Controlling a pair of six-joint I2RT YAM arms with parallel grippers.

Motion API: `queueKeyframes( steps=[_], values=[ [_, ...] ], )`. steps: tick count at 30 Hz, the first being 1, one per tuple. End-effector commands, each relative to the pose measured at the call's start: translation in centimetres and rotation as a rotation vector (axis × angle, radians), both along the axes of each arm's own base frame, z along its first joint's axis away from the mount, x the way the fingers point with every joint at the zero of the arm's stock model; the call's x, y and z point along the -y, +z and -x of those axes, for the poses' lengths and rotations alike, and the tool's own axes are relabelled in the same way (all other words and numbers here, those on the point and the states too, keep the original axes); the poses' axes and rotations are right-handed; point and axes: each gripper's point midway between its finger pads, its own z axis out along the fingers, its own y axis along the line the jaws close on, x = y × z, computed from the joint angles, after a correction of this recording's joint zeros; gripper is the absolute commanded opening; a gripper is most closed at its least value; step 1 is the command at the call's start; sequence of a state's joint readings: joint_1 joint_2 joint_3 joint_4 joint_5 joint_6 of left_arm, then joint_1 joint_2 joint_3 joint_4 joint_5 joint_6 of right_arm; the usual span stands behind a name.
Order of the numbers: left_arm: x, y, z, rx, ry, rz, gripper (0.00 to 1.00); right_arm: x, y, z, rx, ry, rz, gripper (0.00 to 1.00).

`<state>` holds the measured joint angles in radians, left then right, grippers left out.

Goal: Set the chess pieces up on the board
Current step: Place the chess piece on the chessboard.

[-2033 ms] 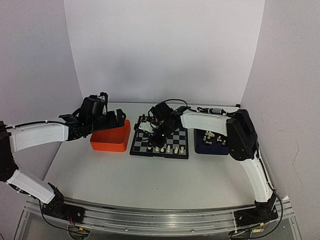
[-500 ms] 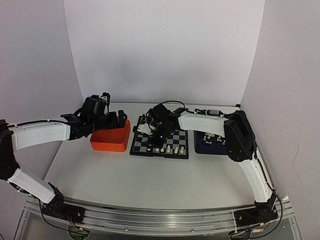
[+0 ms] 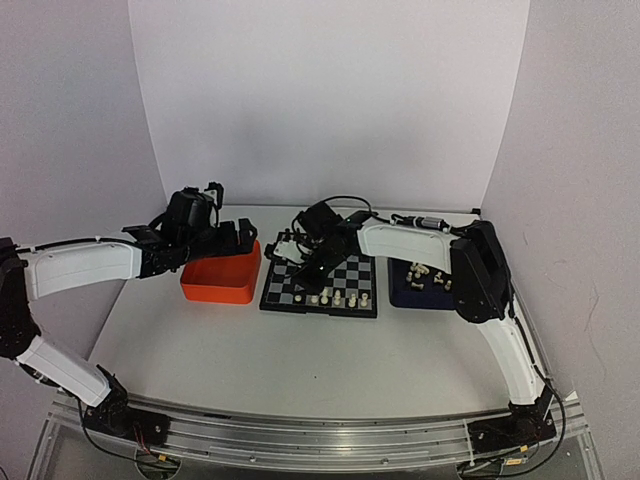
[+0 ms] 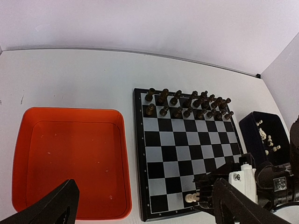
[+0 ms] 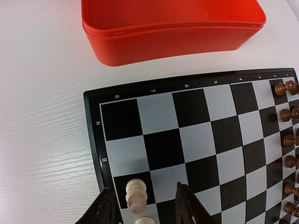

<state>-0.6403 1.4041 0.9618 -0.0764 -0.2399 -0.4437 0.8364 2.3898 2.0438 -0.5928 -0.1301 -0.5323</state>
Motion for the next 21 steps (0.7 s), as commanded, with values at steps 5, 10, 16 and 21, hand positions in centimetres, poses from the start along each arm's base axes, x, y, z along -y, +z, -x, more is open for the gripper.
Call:
queueKeyframes(
  steps=[5, 10, 16, 21],
  values=[
    [0.8, 4.1, -0.9, 0.095, -0.022, 0.061, 1.00, -1.2, 7.6, 0.1, 0.019, -0.041, -0.145, 0.55],
    [0.7, 6.2, -0.5, 0.143, -0.029, 0.092, 1.00, 0.1, 12.1, 0.3, 0.070, -0.090, -0.189, 0.73],
    [0.7, 9.6, -0.1, 0.225, -0.052, 0.135, 1.00, 3.2, 17.2, 0.2, 0.125, -0.194, -0.244, 0.87],
    [0.8, 11.3, -0.6, 0.268, -0.045, 0.144, 1.00, 9.1, 20.3, -3.0, 0.098, -0.431, -0.324, 0.90]
  ],
)
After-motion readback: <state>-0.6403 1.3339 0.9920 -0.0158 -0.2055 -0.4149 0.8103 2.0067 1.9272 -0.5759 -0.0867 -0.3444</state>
